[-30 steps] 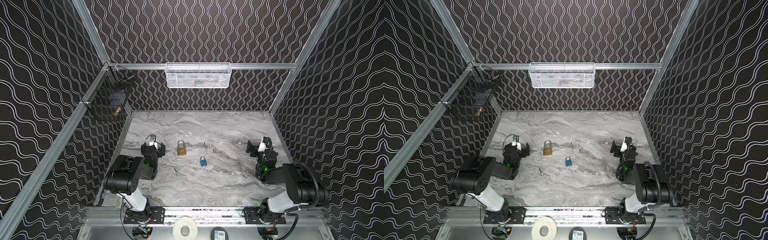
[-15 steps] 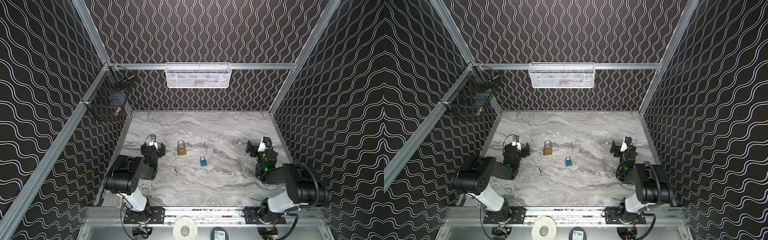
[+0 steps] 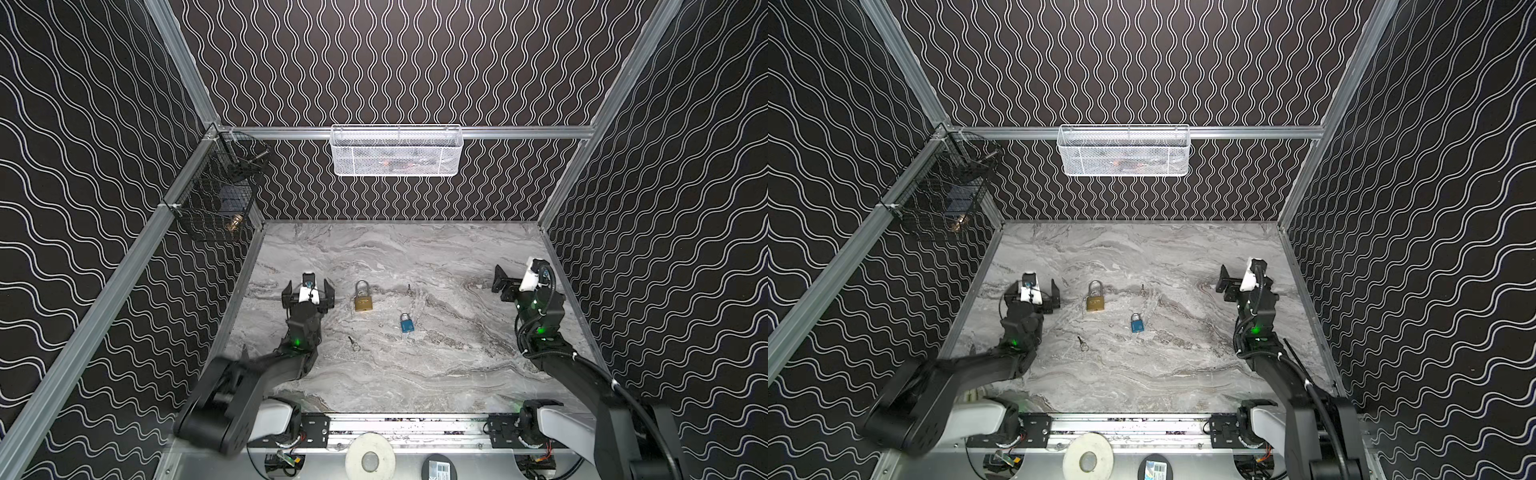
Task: Unlock with the key
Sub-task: 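Reach the right gripper to the silver key while the left approaches the padlocks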
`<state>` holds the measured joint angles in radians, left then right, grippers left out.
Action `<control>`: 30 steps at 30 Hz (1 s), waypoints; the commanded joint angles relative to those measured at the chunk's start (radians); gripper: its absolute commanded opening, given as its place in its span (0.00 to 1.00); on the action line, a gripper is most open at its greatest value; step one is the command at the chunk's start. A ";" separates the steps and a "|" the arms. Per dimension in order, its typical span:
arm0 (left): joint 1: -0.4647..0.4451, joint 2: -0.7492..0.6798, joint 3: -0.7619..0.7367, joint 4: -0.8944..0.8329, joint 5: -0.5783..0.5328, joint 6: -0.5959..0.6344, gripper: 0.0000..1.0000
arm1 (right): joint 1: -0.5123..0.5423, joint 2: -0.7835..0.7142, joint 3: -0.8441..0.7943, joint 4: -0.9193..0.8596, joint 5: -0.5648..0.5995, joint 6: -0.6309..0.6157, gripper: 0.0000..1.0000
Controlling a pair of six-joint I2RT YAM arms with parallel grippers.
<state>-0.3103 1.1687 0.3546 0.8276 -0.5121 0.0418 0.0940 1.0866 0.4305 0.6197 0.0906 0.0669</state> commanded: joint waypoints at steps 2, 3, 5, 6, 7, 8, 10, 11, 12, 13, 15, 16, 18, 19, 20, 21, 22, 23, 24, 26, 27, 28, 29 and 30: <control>-0.010 -0.120 0.218 -0.751 0.185 -0.307 0.98 | 0.079 -0.012 0.121 -0.497 -0.022 0.121 0.94; -0.011 -0.103 0.275 -0.836 0.351 -0.335 0.96 | 0.088 -0.001 0.138 -0.555 -0.082 0.154 0.92; -0.023 -0.043 0.349 -0.916 0.645 -0.414 0.94 | 0.116 0.020 0.146 -0.599 -0.150 0.208 0.90; -0.036 -0.013 0.360 -0.909 0.779 -0.452 0.94 | 0.137 0.038 0.145 -0.586 -0.178 0.229 0.86; -0.051 0.007 0.359 -0.890 0.872 -0.491 0.98 | 0.165 0.063 0.149 -0.555 -0.209 0.236 0.83; -0.066 0.015 0.349 -0.864 0.916 -0.530 0.99 | 0.193 0.094 0.160 -0.525 -0.224 0.239 0.80; -0.096 0.005 0.295 -0.759 0.975 -0.615 0.99 | 0.248 0.202 0.246 -0.522 -0.258 0.244 0.69; -0.104 -0.003 0.273 -0.725 0.980 -0.645 0.99 | 0.263 0.260 0.293 -0.539 -0.277 0.243 0.67; -0.106 -0.017 0.252 -0.704 0.978 -0.673 0.99 | 0.281 0.324 0.332 -0.537 -0.288 0.241 0.64; -0.110 -0.029 0.234 -0.690 0.971 -0.696 0.99 | 0.299 0.380 0.369 -0.540 -0.289 0.233 0.60; -0.112 -0.052 0.206 -0.672 0.964 -0.720 0.99 | 0.334 0.457 0.400 -0.510 -0.278 0.219 0.57; -0.113 -0.064 0.196 -0.674 0.954 -0.734 0.99 | 0.337 0.493 0.409 -0.479 -0.299 0.219 0.56; -0.114 -0.084 0.192 -0.703 0.936 -0.739 0.98 | 0.337 0.565 0.439 -0.450 -0.357 0.234 0.49; -0.113 -0.093 0.198 -0.729 0.929 -0.737 0.98 | 0.367 0.601 0.464 -0.452 -0.371 0.242 0.47; -0.114 -0.098 0.205 -0.751 0.921 -0.735 0.98 | 0.375 0.627 0.481 -0.457 -0.377 0.244 0.45; -0.115 -0.100 0.216 -0.776 0.912 -0.734 0.97 | 0.386 0.651 0.495 -0.456 -0.380 0.244 0.44; -0.115 -0.100 0.228 -0.799 0.906 -0.733 0.97 | 0.395 0.669 0.503 -0.450 -0.383 0.245 0.43; -0.114 -0.095 0.240 -0.818 0.902 -0.734 0.96 | 0.402 0.685 0.507 -0.442 -0.384 0.251 0.44; -0.113 -0.092 0.251 -0.832 0.897 -0.735 0.96 | 0.407 0.703 0.511 -0.431 -0.390 0.256 0.44; -0.114 -0.086 0.257 -0.840 0.886 -0.740 0.96 | 0.414 0.737 0.529 -0.425 -0.407 0.259 0.43; -0.114 -0.087 0.254 -0.832 0.879 -0.749 0.96 | 0.419 0.754 0.540 -0.425 -0.400 0.261 0.42; -0.114 -0.087 0.247 -0.823 0.876 -0.758 0.96 | 0.423 0.770 0.551 -0.430 -0.391 0.261 0.40; -0.113 -0.089 0.241 -0.811 0.874 -0.769 0.96 | 0.425 0.785 0.562 -0.440 -0.376 0.264 0.37; -0.114 -0.090 0.236 -0.802 0.874 -0.779 0.95 | 0.427 0.797 0.562 -0.448 -0.363 0.268 0.32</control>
<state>-0.4248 1.0813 0.5991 0.0185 0.3763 -0.7052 0.5129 1.8584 0.9756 0.1638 -0.2863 0.3157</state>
